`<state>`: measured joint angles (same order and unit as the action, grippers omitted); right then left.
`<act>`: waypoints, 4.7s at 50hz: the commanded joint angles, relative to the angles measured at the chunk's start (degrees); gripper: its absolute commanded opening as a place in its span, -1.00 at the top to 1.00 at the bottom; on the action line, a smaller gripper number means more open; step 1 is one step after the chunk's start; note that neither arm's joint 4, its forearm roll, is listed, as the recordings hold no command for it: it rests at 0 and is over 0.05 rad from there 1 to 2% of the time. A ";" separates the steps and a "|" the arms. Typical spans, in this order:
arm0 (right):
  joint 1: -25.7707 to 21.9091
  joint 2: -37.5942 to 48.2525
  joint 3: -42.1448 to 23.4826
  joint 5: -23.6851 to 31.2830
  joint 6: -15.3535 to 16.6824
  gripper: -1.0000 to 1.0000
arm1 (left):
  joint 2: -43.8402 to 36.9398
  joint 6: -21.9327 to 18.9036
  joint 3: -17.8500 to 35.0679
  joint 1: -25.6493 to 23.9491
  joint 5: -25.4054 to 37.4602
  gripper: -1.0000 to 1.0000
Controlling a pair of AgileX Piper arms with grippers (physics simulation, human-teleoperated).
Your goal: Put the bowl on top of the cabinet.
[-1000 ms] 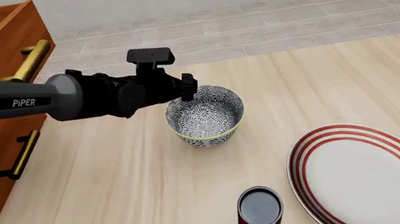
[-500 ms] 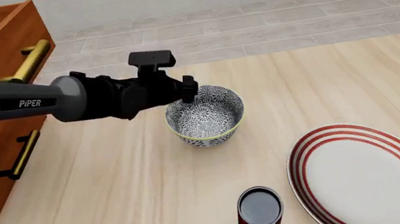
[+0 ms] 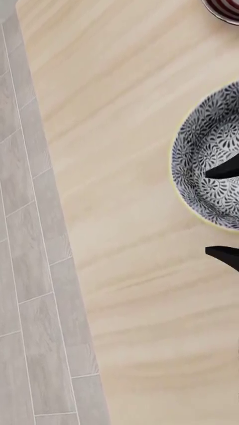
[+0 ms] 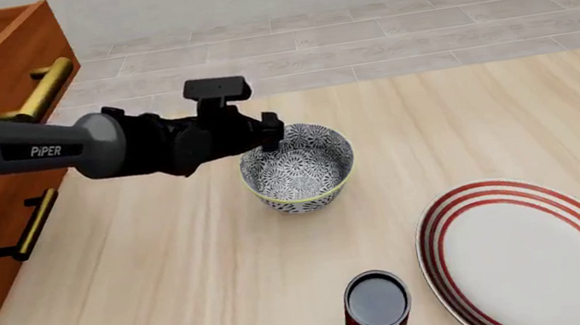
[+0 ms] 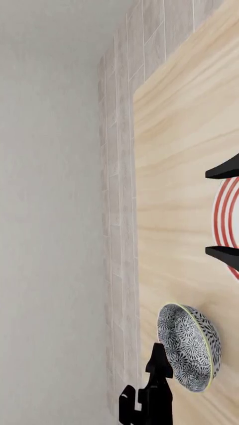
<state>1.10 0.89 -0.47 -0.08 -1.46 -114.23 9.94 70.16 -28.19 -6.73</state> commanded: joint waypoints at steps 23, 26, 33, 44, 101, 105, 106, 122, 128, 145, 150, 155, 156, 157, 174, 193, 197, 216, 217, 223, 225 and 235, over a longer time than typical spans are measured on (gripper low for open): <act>-0.17 0.42 0.15 -0.53 0.45 -1.00 | -1.42 0.90 -0.34 0.50 -1.07 -1.00; -0.15 0.39 0.19 -0.55 0.46 -1.00 | -1.51 0.89 -0.42 0.45 -1.17 -1.00; -0.17 -0.19 0.14 0.10 0.50 -1.00 | -1.48 1.01 -0.67 0.34 -1.40 -1.00; -0.19 -0.18 0.14 0.10 0.52 -1.00 | -1.89 0.98 -0.60 0.52 -1.61 -1.00; -0.20 -0.23 0.14 0.11 0.56 -1.00 | -1.52 3.13 -2.52 0.02 -3.53 1.00; -0.20 -0.24 0.14 0.11 0.54 -1.00 | -0.95 3.15 -2.70 -0.04 -3.32 1.00; -0.17 -0.20 0.14 0.10 0.49 -1.00 | -0.59 3.13 -2.77 -0.03 -3.19 1.00; -0.18 -0.22 0.14 0.11 0.52 -1.00 | 4.73 3.05 -3.28 3.69 -0.66 1.00; -0.40 -0.13 -0.13 0.28 0.76 -1.00 | 7.03 3.99 -4.05 5.17 0.53 1.00; -0.37 -0.52 -0.14 0.47 0.56 -1.00 | 16.86 6.06 -7.32 4.84 3.97 1.00; -0.35 -0.53 -0.43 0.70 0.40 -1.00 | 19.47 7.74 -7.38 5.28 5.42 1.00; -0.30 -0.61 -0.28 0.62 0.23 -1.00 | 22.47 9.74 -7.91 5.20 6.34 1.00; -0.31 -0.64 -0.21 0.55 0.17 -1.00 | 23.41 10.30 -7.99 4.77 6.71 1.00; -0.31 -0.68 -0.15 0.53 0.15 -1.00 | 23.84 11.36 -8.12 4.26 6.81 1.00; -0.13 -0.74 -0.31 0.59 -0.30 -1.00 | 28.28 17.53 -6.62 3.51 10.68 1.00; -0.07 -0.82 -0.32 0.43 -0.58 -1.00 | 30.68 22.30 -2.80 5.12 16.82 1.00; 0.00 -0.84 -0.45 0.48 -0.68 -1.00 | 31.57 22.33 -1.76 5.05 18.28 1.00; -0.03 -0.86 -0.45 0.28 -0.67 -1.00 | 33.57 24.94 1.84 9.81 26.11 1.00; -0.02 -0.86 -0.33 0.14 -0.68 -1.00 | 33.58 24.42 2.63 8.88 26.35 1.00; -0.06 -0.86 -0.35 0.12 -0.58 -1.00 | 34.61 24.38 3.72 9.67 28.11 1.00; -0.08 -0.87 -0.37 0.13 -0.54 -1.00 | 34.83 24.21 4.08 10.69 29.11 1.00; -0.18 -0.86 -0.16 -0.05 -0.49 -1.00 | 35.51 22.36 7.09 12.73 33.07 1.00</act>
<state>1.01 0.03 -0.77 0.01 -2.01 -79.89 33.49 74.44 -17.68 22.65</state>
